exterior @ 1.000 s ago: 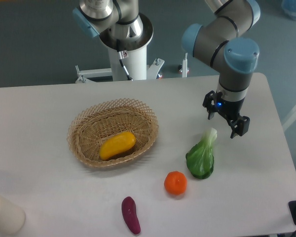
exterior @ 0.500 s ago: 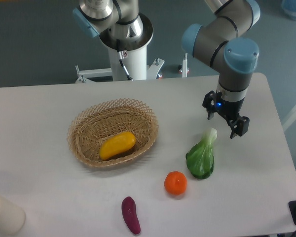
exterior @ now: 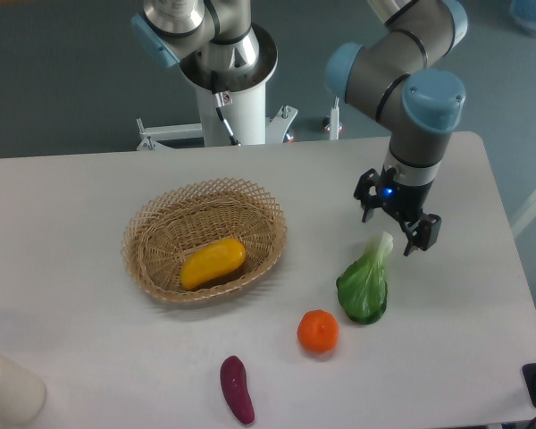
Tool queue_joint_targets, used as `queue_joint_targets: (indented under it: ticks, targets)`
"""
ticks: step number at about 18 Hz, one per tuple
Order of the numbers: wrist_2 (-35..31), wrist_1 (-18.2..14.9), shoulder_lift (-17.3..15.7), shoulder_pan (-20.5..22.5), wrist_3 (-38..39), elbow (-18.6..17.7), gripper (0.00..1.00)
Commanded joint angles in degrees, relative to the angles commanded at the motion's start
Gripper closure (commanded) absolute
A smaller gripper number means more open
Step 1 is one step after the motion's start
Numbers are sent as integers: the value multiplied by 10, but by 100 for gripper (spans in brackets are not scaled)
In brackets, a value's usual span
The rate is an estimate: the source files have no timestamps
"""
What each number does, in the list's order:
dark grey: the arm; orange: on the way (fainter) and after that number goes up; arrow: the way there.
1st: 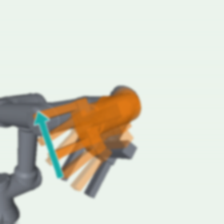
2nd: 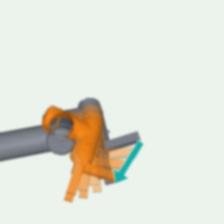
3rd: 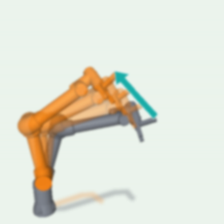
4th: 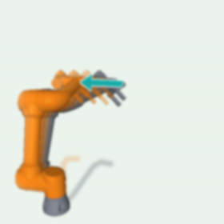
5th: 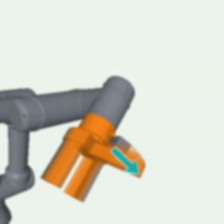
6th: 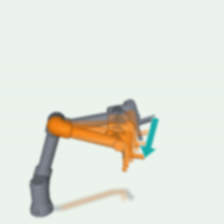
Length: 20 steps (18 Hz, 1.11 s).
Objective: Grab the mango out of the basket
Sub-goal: 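Move the gripper over the basket and lower it onto the yellow mango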
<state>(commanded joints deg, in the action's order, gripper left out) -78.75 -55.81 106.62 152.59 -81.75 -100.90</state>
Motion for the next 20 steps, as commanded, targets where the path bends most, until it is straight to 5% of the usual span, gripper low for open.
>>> queue_joint_targets:
  ticks: [11,20]
  targets:
    - [-4,-9,-42,-142,71,-63,0]
    - [-8,-4,-38,-213,106,-84,0]
